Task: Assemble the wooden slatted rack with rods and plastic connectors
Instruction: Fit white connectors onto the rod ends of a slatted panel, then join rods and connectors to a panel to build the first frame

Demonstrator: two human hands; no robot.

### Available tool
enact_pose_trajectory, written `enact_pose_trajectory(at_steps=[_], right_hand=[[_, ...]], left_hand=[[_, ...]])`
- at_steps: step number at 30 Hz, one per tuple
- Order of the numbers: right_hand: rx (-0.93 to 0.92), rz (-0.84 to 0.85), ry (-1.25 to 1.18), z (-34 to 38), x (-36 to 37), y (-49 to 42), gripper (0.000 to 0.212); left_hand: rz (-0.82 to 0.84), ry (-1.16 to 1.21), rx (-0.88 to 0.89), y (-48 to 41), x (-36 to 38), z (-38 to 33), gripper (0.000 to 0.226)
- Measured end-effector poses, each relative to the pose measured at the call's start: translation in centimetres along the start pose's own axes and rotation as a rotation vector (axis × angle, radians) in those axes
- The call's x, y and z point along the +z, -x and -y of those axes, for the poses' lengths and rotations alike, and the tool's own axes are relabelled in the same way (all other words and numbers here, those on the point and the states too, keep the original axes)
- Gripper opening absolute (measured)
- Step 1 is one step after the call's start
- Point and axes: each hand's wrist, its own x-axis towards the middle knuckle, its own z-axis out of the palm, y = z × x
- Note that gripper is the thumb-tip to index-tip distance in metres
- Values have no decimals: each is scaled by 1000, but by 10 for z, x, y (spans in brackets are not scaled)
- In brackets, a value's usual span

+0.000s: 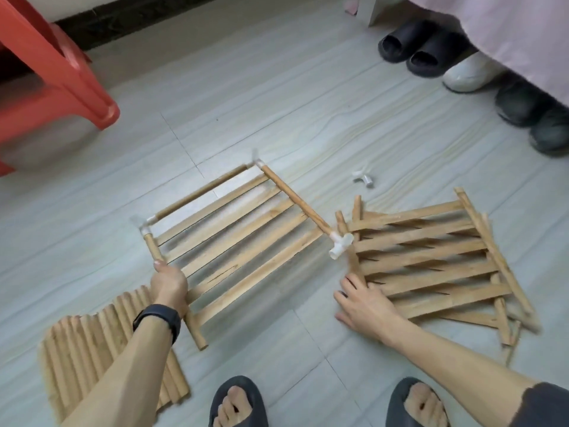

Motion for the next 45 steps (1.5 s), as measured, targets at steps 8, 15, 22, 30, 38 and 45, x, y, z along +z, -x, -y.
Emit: enact_pose_trajectory(at_steps=[8,15,22,30,38,45], right_hand=[[273,178,-114,-80,22,43,20],[522,332,-206,-100,-20,6,30],[588,316,-294,-112,-42,-43,47],[597,121,-363,-92,-57,-75,50],[704,103,-401,-148,-99,-141,72],[716,23,-478,-175,-51,-178,55]], left_hand=[[121,-107,217,3,51,3,71],[195,-68,292,-6,78,-8,57],[369,-123,511,3,72,-28,44],[327,-338,645,-6,28,26,29],[389,-615,771,7,36,32,60],[323,-660,766,12,50,39,52]])
